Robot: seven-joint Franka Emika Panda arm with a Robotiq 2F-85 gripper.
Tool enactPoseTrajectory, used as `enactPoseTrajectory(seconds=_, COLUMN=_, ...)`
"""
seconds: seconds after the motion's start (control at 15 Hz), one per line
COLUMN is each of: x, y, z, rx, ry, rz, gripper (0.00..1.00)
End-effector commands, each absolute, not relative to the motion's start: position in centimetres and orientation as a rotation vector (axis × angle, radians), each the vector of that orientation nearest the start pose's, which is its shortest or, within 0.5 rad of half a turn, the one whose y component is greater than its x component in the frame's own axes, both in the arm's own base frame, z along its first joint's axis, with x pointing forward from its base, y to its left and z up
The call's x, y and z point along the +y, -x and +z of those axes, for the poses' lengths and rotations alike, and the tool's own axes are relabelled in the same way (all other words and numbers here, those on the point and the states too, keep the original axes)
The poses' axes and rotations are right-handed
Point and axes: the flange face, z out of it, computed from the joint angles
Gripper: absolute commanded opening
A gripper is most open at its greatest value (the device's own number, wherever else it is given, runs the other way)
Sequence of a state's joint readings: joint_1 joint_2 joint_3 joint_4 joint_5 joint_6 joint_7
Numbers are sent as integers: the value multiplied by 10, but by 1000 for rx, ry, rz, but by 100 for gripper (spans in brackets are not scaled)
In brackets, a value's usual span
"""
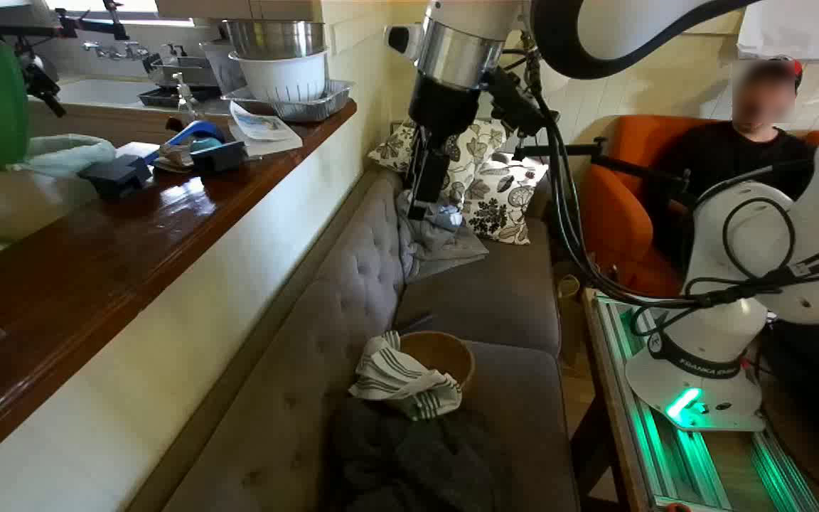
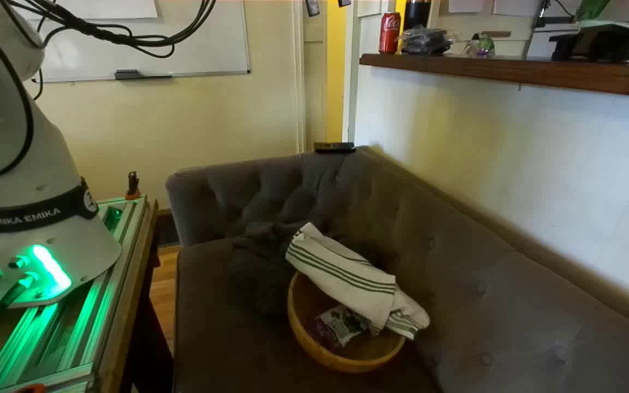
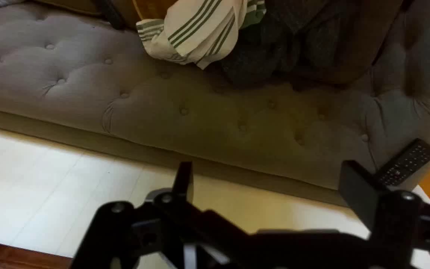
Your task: Put the black remote control on the counter above the sofa.
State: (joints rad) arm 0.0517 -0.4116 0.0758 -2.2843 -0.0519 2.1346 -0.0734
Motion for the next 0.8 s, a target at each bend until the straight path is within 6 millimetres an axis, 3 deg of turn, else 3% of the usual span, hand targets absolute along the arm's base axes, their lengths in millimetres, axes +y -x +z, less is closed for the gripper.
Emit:
enactPoseTrajectory(seconds=0.0, x=59, y=-450, z=540, rx=-350, ry=3166, rz=-419, gripper=100)
enactPoseTrajectory(seconds=0.4, x=59, y=-450, z=540, rx=-350, ry=3166, rz=-419, gripper=100)
enactPoseTrajectory(seconds=0.53, x=60, y=-479, z=530, rx=-385, ry=3084, rz=-428, gripper=100)
enactPoseTrajectory(seconds=0.73, x=74, y=-527, z=498, rx=-431, ry=2939, rz=-446, gripper=100)
